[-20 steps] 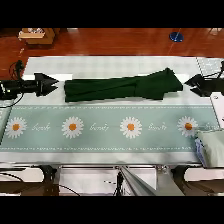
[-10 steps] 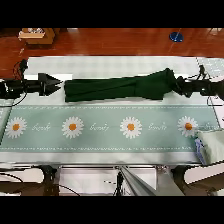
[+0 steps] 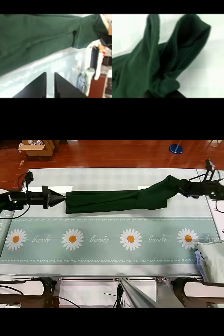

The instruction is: Fold the shirts.

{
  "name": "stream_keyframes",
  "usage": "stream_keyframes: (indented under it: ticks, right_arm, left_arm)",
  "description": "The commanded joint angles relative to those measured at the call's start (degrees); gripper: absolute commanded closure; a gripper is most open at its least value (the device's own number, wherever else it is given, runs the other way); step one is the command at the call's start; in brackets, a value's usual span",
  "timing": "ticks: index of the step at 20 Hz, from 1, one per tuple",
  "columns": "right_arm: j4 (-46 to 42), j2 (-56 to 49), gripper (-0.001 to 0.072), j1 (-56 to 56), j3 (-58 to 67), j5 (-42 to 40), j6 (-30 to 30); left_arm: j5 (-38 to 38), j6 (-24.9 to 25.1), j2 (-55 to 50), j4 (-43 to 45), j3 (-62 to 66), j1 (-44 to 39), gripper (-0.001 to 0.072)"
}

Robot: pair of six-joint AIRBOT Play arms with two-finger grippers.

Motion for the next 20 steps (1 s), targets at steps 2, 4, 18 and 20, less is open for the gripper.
stream_keyframes:
  ticks: [2,4,18,20]
  right_arm:
    - [-7.7,9.0,0.0686,0.1,0.0,9.5,3.0]
    - [-10.8,11.9,0.0685,0.1,0.0,12.9,4.0]
    - [-14.0,24.2,0.0686,0.1,0.0,23.4,5.4]
    - [-14.0,25.9,0.0686,0.1,0.0,24.6,5.4]
  left_arm:
    - [-1.1,-3.1,0.0,-0.3,0.1,-6.9,0.0575]
    - [-1.0,-3.1,0.0,-2.4,0.1,-11.0,0.0575]
    - [19.3,-5.1,-0.2,-12.9,0.1,-39.1,0.0683]
    - [22.4,-6.0,-0.5,-12.9,0.1,-41.9,0.0683]
